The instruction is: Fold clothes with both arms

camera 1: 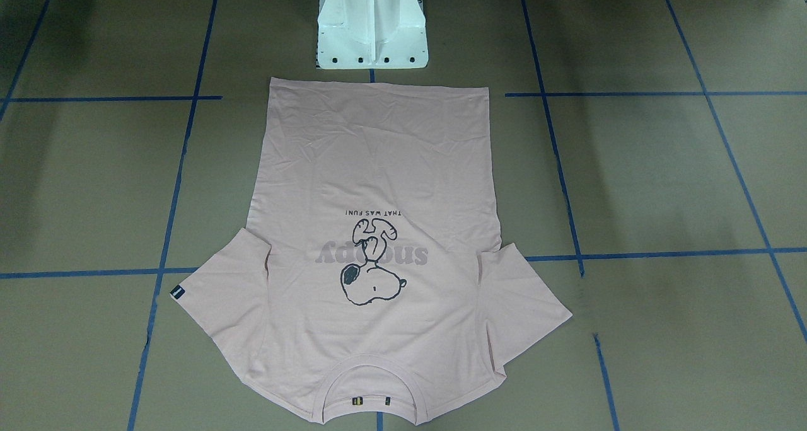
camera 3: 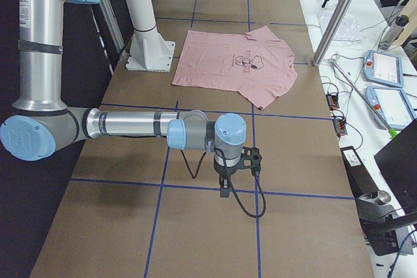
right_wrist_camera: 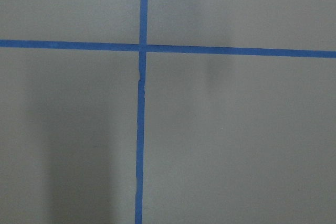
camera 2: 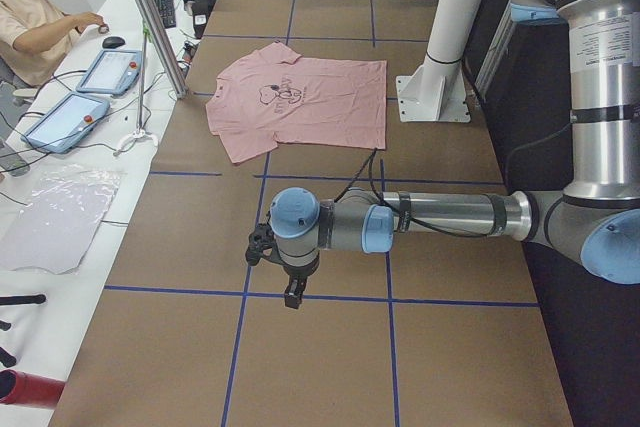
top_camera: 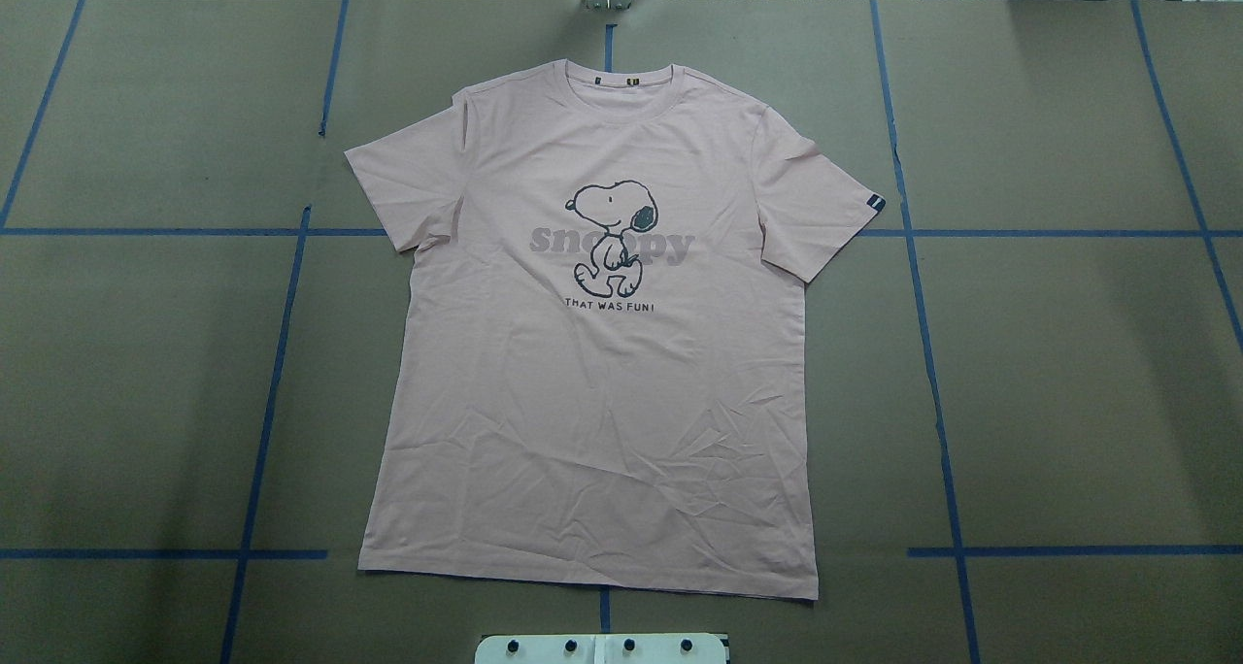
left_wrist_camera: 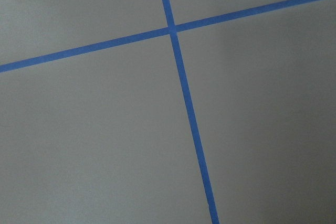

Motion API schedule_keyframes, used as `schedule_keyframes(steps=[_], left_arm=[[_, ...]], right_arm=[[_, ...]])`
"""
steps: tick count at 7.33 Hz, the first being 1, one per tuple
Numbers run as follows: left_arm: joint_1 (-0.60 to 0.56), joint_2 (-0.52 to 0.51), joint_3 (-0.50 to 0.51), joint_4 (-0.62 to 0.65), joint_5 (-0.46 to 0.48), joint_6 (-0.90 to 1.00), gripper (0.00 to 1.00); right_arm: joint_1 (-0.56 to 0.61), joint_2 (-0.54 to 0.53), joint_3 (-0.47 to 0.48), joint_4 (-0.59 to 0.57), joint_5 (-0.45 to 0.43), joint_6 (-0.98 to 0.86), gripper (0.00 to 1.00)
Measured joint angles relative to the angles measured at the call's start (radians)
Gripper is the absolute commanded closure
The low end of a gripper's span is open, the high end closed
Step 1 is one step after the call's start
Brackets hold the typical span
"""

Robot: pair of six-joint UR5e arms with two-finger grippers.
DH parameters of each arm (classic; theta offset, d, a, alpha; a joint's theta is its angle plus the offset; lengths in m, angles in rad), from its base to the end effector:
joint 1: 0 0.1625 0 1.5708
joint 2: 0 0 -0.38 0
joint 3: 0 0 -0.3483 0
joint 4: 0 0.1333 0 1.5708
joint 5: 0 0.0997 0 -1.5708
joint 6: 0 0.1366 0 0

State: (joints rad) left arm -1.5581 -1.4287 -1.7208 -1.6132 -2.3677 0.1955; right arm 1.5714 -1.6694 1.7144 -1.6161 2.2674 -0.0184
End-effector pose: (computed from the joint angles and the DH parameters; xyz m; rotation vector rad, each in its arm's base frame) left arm -0.0305 -0.3993 0.6263 0.1204 0.7907 0.2171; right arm 0.0459 -0.4102 0.6298 0.0063 -0.6966 -0.0170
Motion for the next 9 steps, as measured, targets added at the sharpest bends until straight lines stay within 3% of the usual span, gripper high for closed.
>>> schedule_keyframes(steps=[3,5,7,9], left_arm=[[0.001,-0.016,0.001,-0.095,0.002,-0.008,0.0],[0.003,-0.085,0.003,-0.14,0.004,-0.006,0.0],[0.008,-0.193,0.046,-0.32,0.003,-0.019,0.0],[0.022,-0.315,0.118,-0.492,-0.004,-0.142,0.0]], right_arm=[[-0.06,0.066,0.002,0.005,-0.005,0.011,0.0],[-0.083,0.141,-0.029,0.071,-0.011,0.014,0.0],[-0.087,0.187,-0.079,0.177,-0.005,0.023,0.0],[-0.088,0.222,-0.106,0.207,0.031,0.044,0.0]])
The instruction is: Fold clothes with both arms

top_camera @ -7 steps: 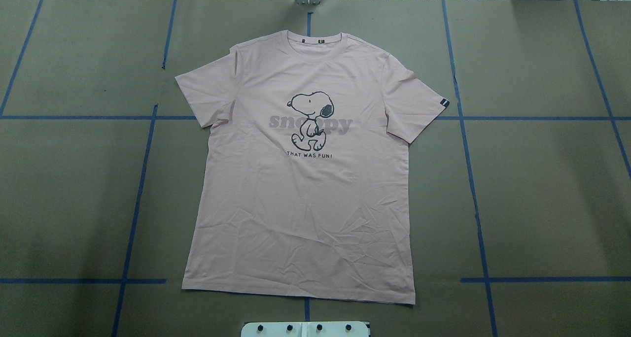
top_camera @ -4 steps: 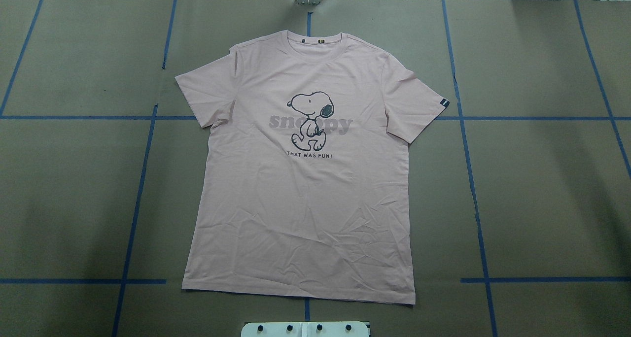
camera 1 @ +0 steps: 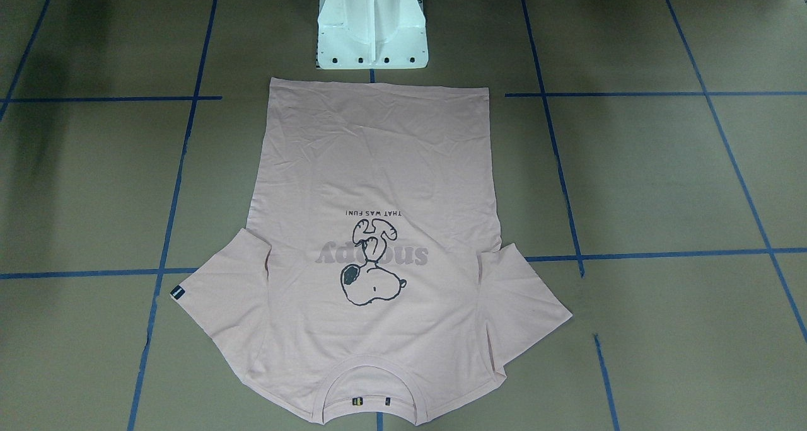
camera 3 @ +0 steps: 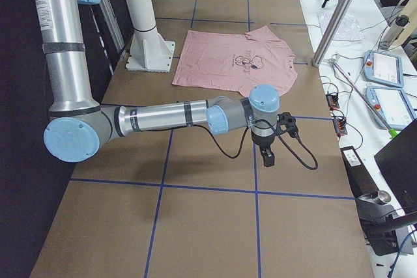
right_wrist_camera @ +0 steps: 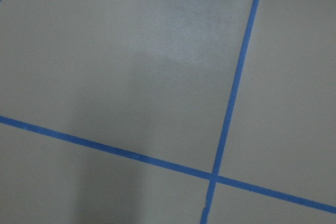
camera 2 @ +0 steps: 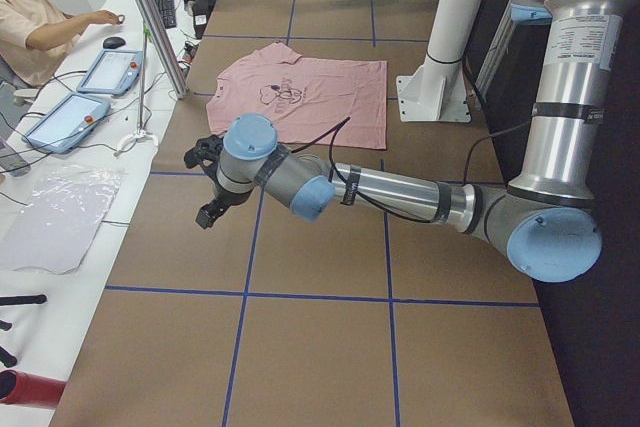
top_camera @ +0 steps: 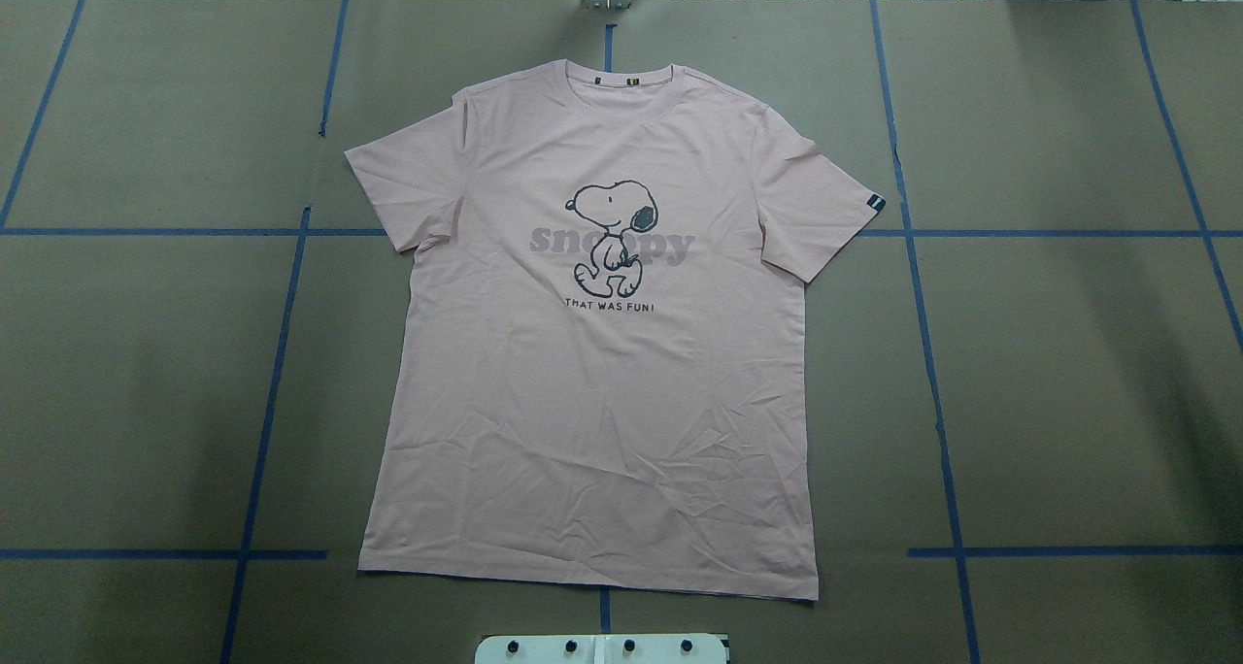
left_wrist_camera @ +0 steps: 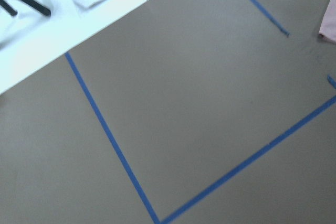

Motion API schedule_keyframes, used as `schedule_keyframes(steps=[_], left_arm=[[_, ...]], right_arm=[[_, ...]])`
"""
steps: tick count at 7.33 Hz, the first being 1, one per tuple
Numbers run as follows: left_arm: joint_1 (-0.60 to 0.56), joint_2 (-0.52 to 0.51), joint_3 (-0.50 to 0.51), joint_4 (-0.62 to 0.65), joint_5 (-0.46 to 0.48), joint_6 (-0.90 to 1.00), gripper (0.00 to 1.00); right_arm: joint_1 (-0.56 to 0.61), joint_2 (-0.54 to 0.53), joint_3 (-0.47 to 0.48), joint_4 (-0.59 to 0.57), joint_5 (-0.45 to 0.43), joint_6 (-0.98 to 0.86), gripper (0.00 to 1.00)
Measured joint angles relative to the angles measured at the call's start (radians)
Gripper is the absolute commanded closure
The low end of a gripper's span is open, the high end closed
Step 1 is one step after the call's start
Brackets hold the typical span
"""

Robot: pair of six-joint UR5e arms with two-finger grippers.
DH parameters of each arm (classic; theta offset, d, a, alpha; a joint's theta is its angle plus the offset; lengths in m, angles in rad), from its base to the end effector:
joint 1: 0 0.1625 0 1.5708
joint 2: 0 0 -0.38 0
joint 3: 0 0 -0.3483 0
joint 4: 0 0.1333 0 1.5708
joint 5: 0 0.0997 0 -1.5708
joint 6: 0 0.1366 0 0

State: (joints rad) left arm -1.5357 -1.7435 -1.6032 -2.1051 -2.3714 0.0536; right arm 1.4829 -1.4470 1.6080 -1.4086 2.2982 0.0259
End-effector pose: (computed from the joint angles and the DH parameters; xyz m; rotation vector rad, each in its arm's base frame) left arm -0.0161 -0.5450 0.4690 0.7076 0.7584 0.3763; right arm -0.0031 -0.5194 0.5488 0.2675 -0.7379 -0.1763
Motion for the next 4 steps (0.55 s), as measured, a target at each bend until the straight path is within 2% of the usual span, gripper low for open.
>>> schedule_keyframes(steps=[2,4], left_arm=[[0.081,-0.066,0.04,-0.073,-0.002,-0.126,0.0],[0.145,-0.088,0.051,-0.156,-0.001,-0.196,0.0]], right_arm=[[-0.043,0.072,-0.009,0.016,0.028,0.117,0.0],[-0.185,0.139,-0.011,0.126,-0.03,0.447,0.03]])
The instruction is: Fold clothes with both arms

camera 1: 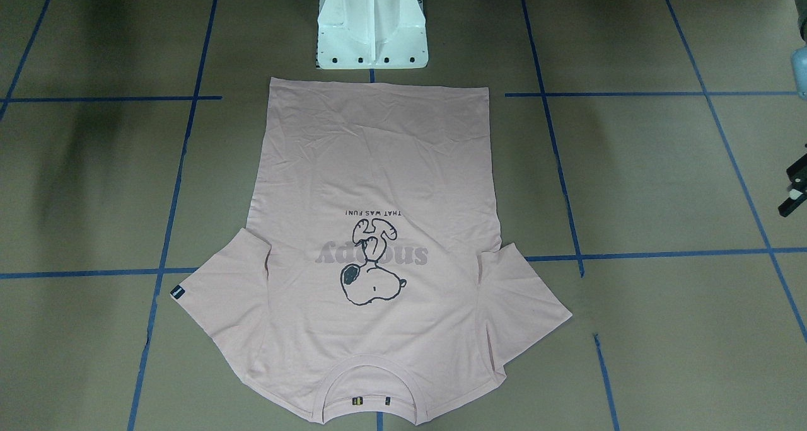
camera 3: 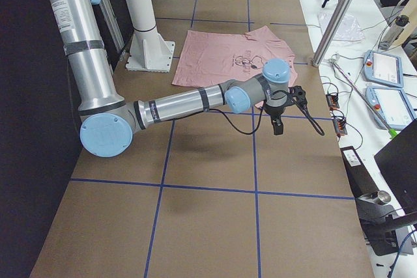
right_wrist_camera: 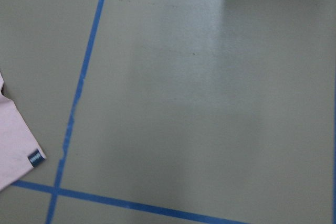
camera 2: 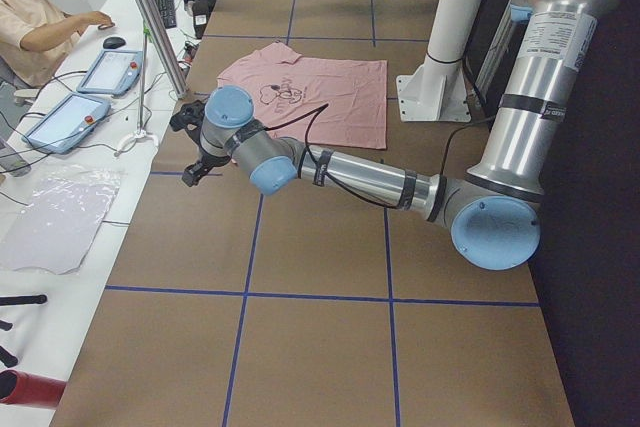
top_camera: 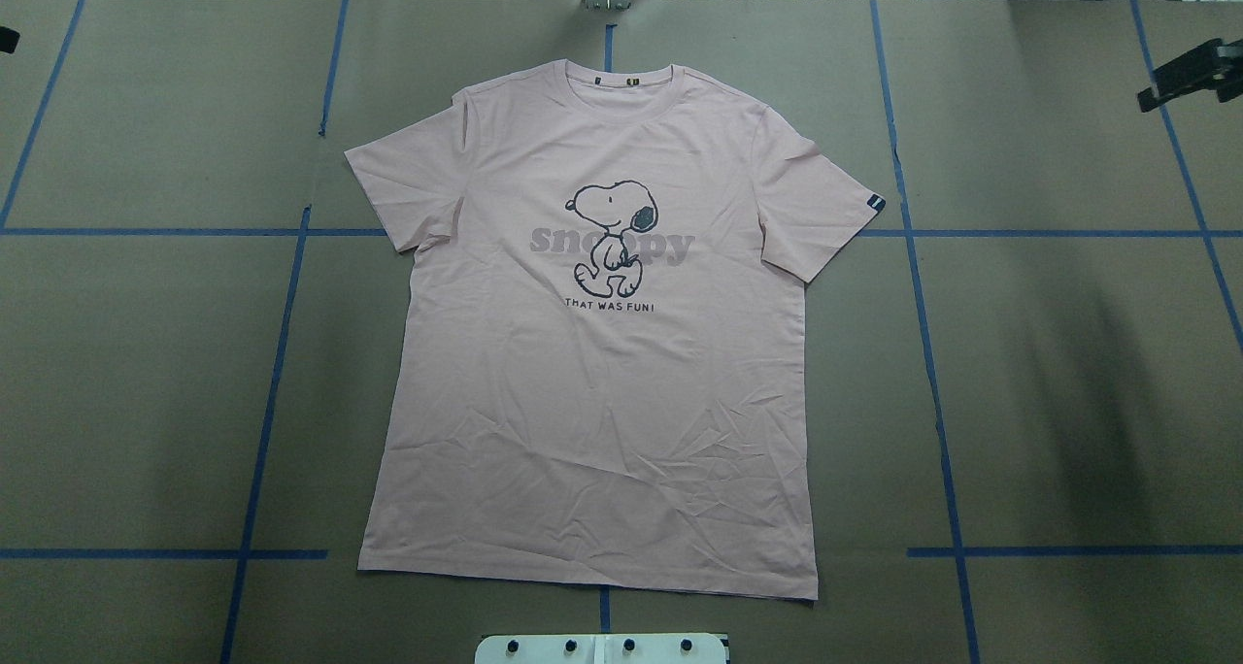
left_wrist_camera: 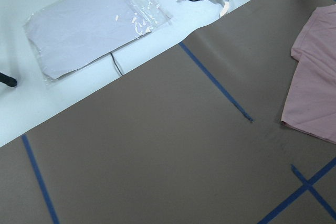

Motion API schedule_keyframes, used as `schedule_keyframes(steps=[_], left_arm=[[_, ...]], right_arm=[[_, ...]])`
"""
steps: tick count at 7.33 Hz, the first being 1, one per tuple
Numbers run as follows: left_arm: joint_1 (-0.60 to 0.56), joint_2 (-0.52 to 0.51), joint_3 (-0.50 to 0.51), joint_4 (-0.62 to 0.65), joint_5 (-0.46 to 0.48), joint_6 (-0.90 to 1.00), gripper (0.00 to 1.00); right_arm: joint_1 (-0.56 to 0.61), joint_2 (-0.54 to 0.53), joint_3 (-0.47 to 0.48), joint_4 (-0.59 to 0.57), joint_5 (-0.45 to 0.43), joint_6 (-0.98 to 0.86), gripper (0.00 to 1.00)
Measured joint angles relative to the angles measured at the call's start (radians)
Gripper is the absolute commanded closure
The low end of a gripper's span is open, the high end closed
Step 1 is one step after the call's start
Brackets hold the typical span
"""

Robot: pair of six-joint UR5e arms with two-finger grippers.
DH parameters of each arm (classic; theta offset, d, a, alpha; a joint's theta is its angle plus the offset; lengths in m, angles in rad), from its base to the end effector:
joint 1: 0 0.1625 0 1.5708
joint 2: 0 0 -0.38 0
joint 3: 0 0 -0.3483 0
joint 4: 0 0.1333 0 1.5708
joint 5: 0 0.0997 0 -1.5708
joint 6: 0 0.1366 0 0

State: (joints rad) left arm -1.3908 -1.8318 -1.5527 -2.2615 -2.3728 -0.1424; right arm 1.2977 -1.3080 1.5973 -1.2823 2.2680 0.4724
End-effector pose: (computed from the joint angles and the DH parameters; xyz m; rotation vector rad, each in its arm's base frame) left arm 0.0678 -0.5688 0.4222 0.7520 0.8746 0.4071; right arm -0.1107 -0.5643 0.4634 0.2687 -0.8311 -0.0149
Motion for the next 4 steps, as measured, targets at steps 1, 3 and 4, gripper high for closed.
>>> schedule_keyframes(steps=[1,3,4], left_arm=[[0.024,0.003,0.001,-0.045,0.002,-0.012,0.0],[0.053,0.008,0.006,-0.076,0.005,-0.019,0.0],[0.058,0.009,0.006,-0.079,0.006,-0.02,0.0]], right_arm=[[-0.084,0.025,-0.004,0.073,-0.074,0.182,0.2],[-0.216,0.089,-0.038,0.14,-0.212,0.434,0.35],[-0.266,0.12,-0.067,0.161,-0.264,0.504,0.36]])
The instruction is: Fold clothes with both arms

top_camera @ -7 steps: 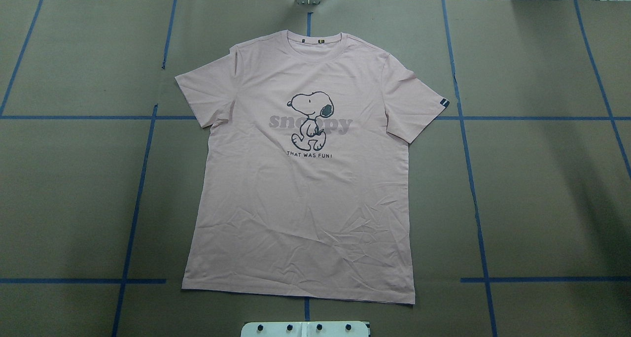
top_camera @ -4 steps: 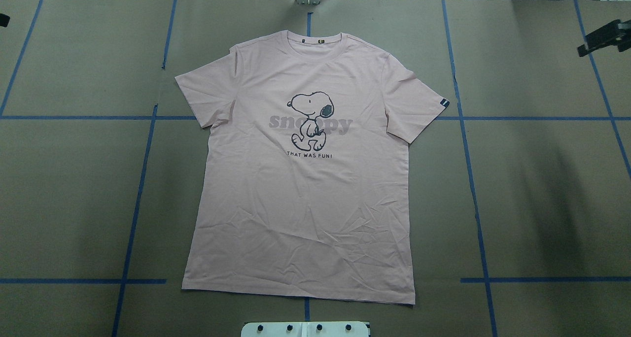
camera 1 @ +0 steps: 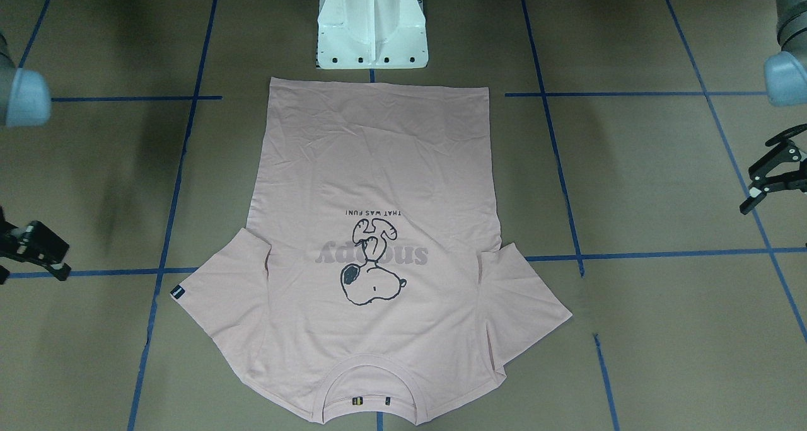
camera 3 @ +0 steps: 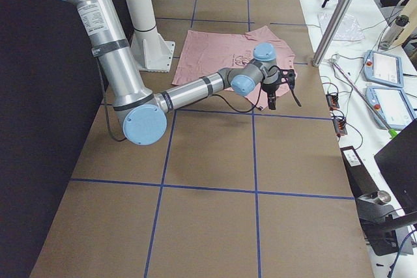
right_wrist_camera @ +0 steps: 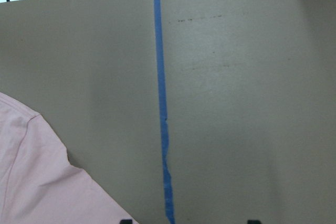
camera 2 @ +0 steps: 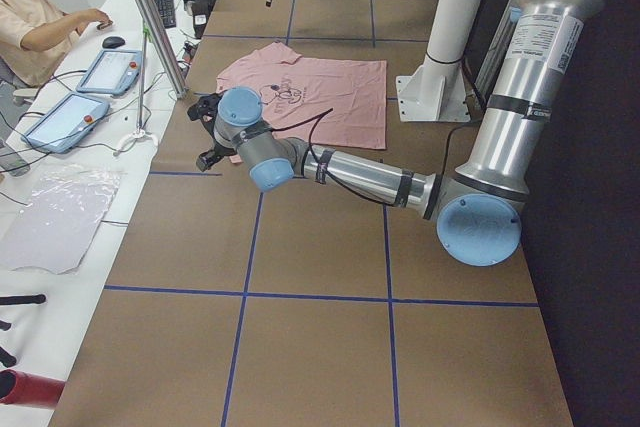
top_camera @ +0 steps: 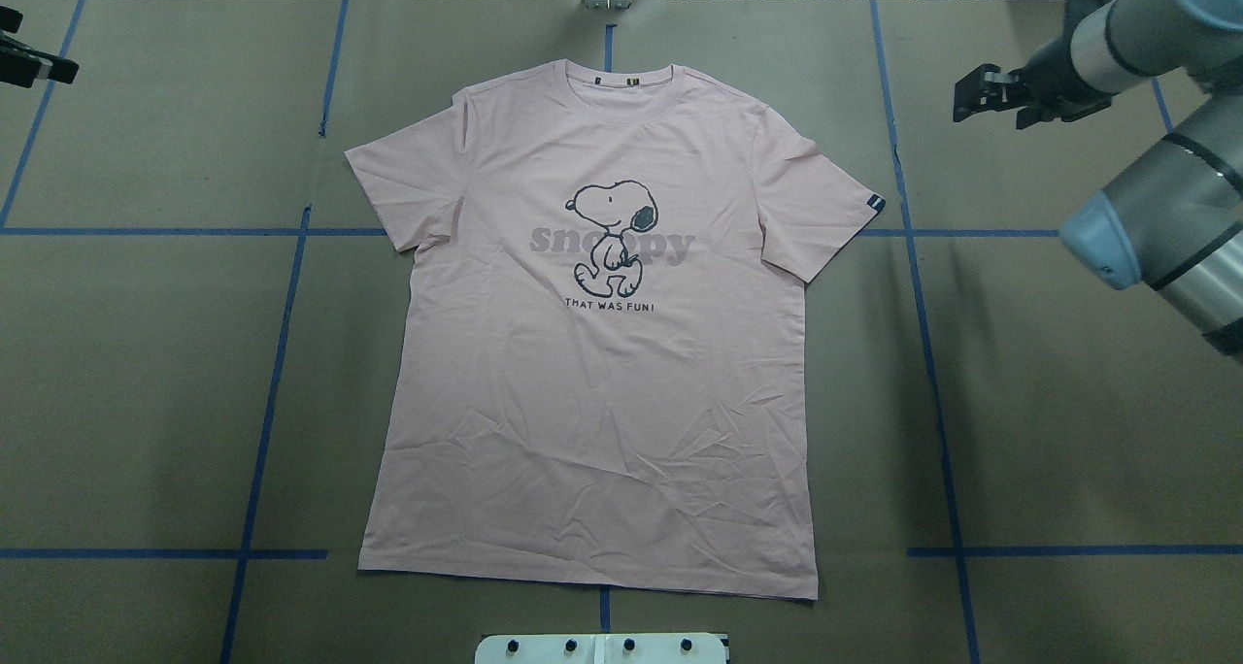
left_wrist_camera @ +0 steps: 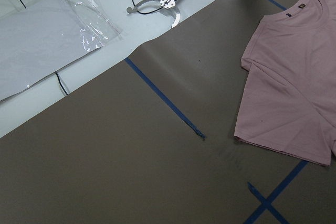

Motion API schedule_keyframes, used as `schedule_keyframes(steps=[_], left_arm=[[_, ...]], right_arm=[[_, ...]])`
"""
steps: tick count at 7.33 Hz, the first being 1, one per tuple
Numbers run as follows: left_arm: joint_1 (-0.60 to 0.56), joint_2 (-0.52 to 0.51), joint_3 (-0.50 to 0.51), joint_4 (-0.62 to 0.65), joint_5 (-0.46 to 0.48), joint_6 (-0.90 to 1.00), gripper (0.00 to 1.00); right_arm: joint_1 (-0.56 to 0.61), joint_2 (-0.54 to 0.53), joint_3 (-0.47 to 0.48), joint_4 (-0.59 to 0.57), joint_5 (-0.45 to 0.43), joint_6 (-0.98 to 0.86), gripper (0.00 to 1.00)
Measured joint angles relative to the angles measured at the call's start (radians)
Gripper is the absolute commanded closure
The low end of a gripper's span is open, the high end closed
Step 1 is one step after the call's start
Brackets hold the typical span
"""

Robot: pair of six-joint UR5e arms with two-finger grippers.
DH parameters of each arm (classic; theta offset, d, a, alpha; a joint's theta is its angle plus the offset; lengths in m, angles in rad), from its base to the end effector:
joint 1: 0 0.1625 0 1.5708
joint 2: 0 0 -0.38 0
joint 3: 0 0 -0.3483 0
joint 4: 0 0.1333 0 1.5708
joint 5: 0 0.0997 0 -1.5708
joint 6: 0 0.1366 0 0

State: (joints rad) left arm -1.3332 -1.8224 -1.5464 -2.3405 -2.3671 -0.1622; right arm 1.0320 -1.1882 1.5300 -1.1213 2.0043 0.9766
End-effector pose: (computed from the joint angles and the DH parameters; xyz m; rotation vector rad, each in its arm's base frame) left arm 0.0991 -0.5607 0.4202 0.7808 0.9029 0.4624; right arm -0.2572 -0.5782 0.4145 0.2838 -0.8343 0.2377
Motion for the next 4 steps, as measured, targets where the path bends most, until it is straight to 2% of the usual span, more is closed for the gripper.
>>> schedule_keyframes(steps=[2,4], left_arm=[[0.003,0.001,0.0,-0.002,0.0,0.0,0.0],[0.003,0.001,0.0,-0.001,0.0,0.001,0.0]], right_arm=[[-0.084,0.031,-0.081,0.092,-0.072,0.069,0.36],[-0.139,0.045,-0.135,0.128,-0.138,0.08,0.4]])
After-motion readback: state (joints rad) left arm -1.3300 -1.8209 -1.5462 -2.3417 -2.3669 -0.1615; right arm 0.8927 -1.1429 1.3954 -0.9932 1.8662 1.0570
